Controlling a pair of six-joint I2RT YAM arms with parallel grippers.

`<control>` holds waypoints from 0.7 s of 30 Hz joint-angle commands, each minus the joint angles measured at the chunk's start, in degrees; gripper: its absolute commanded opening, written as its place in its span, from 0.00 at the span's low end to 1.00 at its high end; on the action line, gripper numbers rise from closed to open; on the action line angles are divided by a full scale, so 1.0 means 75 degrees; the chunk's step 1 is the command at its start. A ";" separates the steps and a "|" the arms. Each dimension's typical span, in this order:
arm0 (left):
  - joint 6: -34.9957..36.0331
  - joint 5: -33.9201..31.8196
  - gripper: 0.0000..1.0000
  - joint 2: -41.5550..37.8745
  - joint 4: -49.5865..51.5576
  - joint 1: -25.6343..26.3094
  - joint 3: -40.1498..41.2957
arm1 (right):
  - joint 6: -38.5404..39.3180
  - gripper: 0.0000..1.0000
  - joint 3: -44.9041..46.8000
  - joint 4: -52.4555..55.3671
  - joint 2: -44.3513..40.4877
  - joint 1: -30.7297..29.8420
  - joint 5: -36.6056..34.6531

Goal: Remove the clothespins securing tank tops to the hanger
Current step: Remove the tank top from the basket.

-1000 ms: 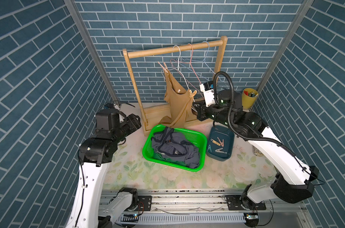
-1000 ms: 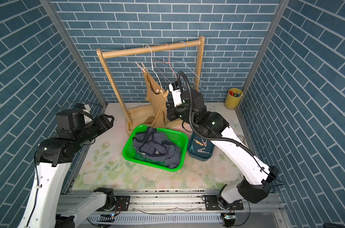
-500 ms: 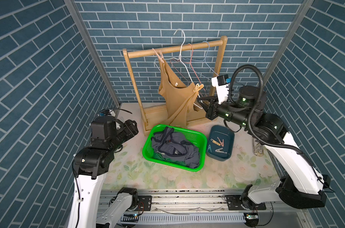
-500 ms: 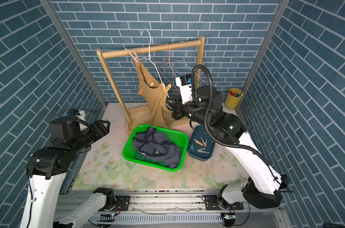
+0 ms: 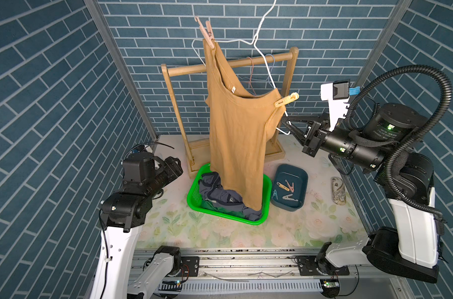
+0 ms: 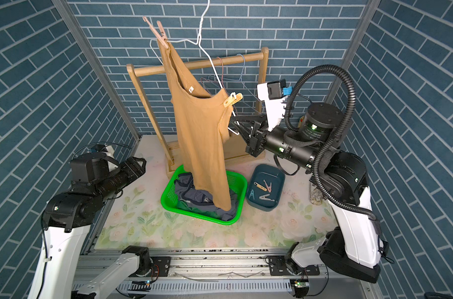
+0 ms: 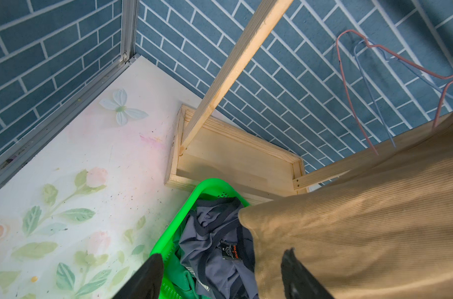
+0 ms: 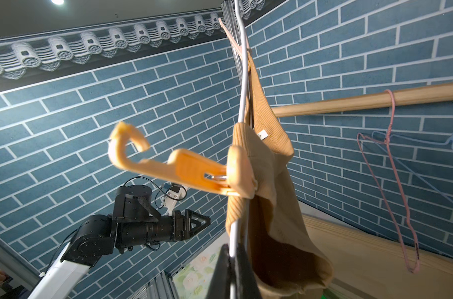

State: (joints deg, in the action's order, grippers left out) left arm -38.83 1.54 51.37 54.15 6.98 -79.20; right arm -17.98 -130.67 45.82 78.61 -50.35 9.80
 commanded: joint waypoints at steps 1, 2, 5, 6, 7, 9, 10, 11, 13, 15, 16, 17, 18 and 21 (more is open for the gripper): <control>-0.0002 0.0030 0.74 -0.0030 -0.0096 -0.0059 0.0120 | 0.0409 0.00 0.0424 -0.0205 -0.0062 0.0020 0.0067; 0.0017 0.0029 0.74 -0.0018 -0.0072 -0.0054 0.0128 | 0.0459 0.00 0.0656 -0.0254 -0.0105 0.0015 0.0038; 0.0082 0.0029 0.74 -0.0002 0.0008 -0.0052 0.0096 | 0.0604 0.00 0.1451 -0.0491 -0.0275 0.0018 -0.0051; 0.0091 0.0031 0.74 0.0012 0.0022 -0.0052 0.0078 | 0.0695 0.00 0.1712 -0.0556 -0.0333 0.0018 -0.0052; 0.0115 0.0029 0.74 0.0028 0.0033 -0.0052 0.0038 | 0.0823 0.00 0.1996 -0.0660 -0.0404 0.0020 -0.0078; 0.0121 0.0022 0.74 0.0038 0.0051 -0.0052 -0.0022 | 0.1092 0.00 0.2386 -0.0775 -0.0456 0.0068 -0.0116; 0.0120 0.0029 0.74 0.0052 0.0049 -0.0055 -0.0058 | 0.1141 0.00 0.2464 -0.0808 -0.0436 0.0146 -0.0075; 0.0112 0.0033 0.74 0.0058 0.0046 -0.0053 -0.0086 | 0.1143 0.00 0.2411 -0.0792 -0.0367 0.0255 0.0057; 0.0105 0.0034 0.74 0.0066 0.0046 -0.0052 -0.0131 | 0.1159 0.00 0.2136 -0.0754 -0.0192 0.0354 0.0400; 0.0086 0.0052 0.74 0.0073 0.0034 -0.0055 -0.0141 | 0.1206 0.00 0.1597 -0.0590 0.0039 0.0358 0.0589; 0.0071 0.0063 0.74 0.0059 0.0034 -0.0053 -0.0142 | 0.1231 0.00 0.1291 -0.0451 0.0167 0.0361 0.0713; 0.0065 0.0064 0.74 0.0043 0.0035 -0.0052 -0.0143 | 0.1247 0.00 0.1044 -0.0344 0.0266 0.0362 0.0791; 0.0057 0.0054 0.74 0.0042 0.0032 -0.0052 -0.0131 | 0.1256 0.00 0.0905 -0.0288 0.0315 0.0359 0.0844; 0.0048 0.0035 0.74 -0.0001 0.0034 -0.0052 -0.0079 | 0.1255 0.00 0.1133 -0.0338 0.0209 0.0355 0.0895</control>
State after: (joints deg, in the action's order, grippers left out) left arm -38.79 1.72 51.92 54.17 6.98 -78.94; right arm -11.60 -121.51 46.24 81.17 -47.66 13.91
